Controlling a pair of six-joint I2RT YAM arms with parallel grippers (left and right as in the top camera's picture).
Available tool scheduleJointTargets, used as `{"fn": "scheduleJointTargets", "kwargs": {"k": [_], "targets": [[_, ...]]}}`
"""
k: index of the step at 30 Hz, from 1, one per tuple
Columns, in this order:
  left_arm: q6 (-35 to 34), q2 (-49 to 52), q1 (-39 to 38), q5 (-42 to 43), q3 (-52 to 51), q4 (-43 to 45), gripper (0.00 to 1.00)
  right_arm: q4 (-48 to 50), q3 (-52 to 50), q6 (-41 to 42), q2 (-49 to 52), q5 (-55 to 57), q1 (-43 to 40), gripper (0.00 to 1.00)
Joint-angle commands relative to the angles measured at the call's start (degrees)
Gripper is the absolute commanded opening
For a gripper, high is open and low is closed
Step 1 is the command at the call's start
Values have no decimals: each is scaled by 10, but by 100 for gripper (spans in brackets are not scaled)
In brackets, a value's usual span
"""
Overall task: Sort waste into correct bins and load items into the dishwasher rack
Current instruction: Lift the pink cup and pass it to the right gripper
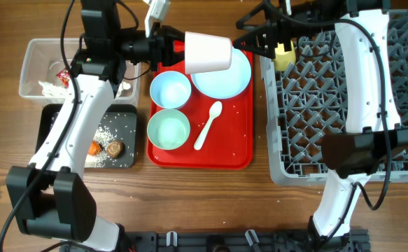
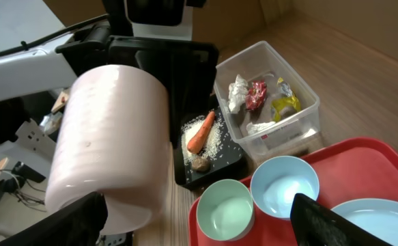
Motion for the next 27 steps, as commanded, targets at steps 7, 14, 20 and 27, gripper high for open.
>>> {"fn": "scheduleJointTargets", "kwargs": {"k": [7, 14, 20, 27], "targets": [[-86, 14, 14, -94, 4, 76, 4, 0, -2, -5, 2, -27, 2, 95], [-107, 26, 12, -64, 4, 87, 4, 1, -2, -55, 2, -31, 21, 100], [-133, 28, 12, 16, 4, 130, 4, 19, -2, -97, 2, -40, 47, 100], [-191, 29, 13, 42, 4, 191, 4, 30, -2, -96, 2, -55, 48, 99]]}}
